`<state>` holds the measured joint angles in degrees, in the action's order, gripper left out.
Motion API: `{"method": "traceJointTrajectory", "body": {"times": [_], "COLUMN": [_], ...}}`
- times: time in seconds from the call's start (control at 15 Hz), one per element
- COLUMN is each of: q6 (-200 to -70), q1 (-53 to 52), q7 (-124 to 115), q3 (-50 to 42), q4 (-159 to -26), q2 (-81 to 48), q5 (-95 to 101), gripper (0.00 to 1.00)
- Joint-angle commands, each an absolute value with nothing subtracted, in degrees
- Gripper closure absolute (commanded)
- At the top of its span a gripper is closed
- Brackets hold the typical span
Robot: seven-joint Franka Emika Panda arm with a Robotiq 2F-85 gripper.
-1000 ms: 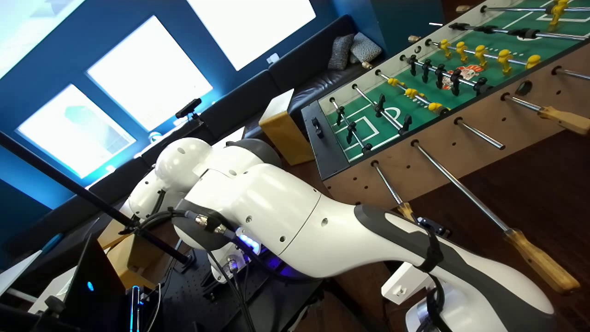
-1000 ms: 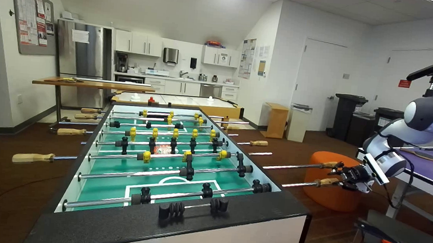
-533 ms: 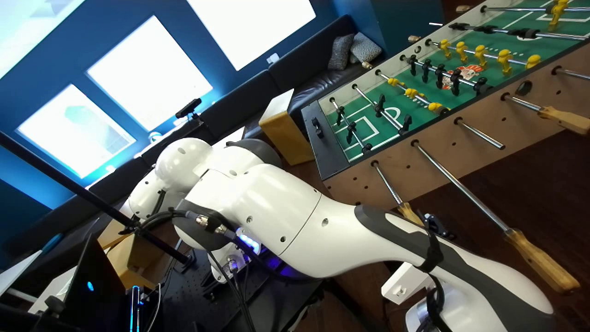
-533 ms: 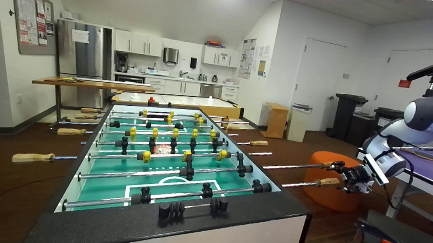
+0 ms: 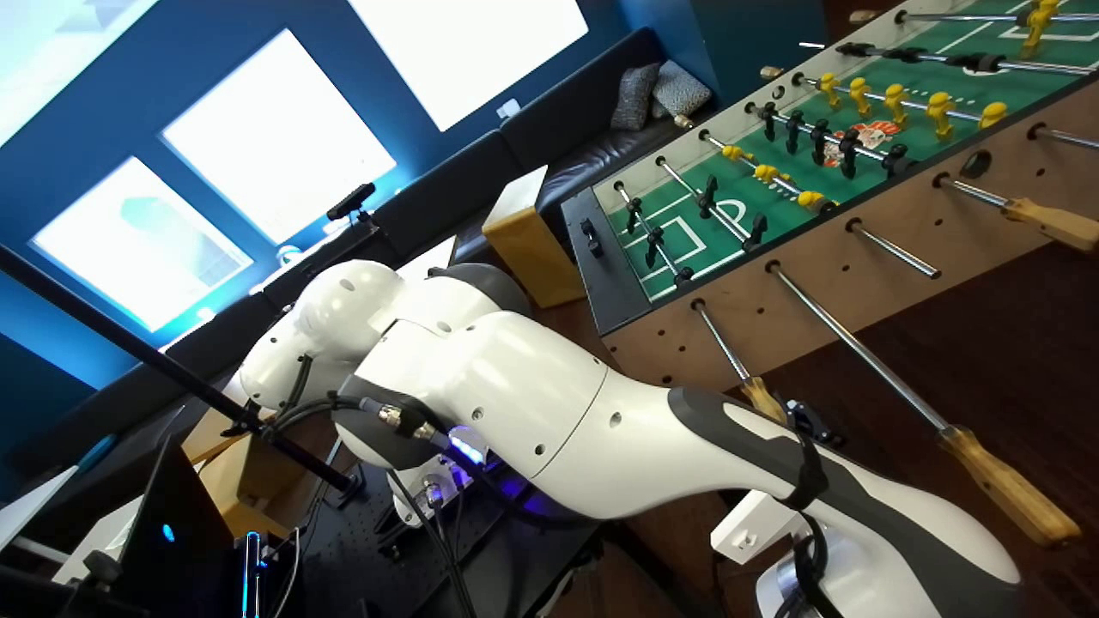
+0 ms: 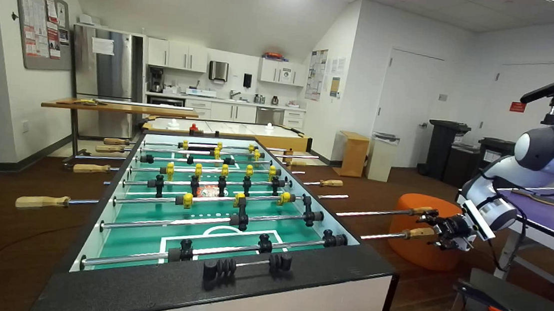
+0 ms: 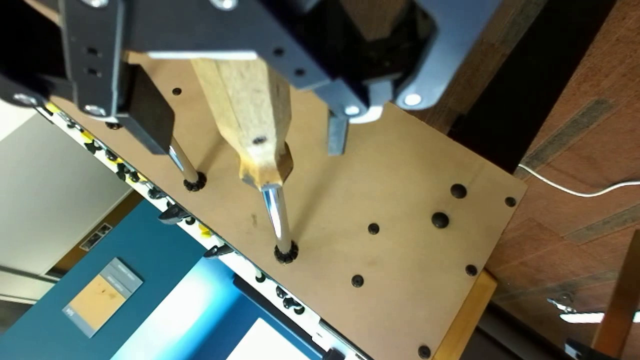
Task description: Rotate the first rod on the foosball table
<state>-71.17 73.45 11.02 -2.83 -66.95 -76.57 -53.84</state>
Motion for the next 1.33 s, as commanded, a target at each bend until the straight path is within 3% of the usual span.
{"method": "traceJointTrajectory", "body": {"times": [0.0, 0.27, 1.13, 1.2, 1.27], "q6": [-71.49, -71.82, -59.85, -61.20, -62.83], "q1": [72.96, 73.00, 74.61, 73.67, 73.48], "q7": [9.46, 9.56, -23.99, -24.38, -24.05], "q3": [-3.08, -3.13, -1.86, -3.38, -3.83], "q4": [-63.91, -62.83, -55.08, -56.16, -56.38], "q2": [-78.81, -79.55, -85.39, -84.75, -84.55], "q5": [-55.21, -55.80, -59.88, -61.37, -61.85], "gripper": [0.51, 0.81, 0.83, 0.53, 0.32]}}
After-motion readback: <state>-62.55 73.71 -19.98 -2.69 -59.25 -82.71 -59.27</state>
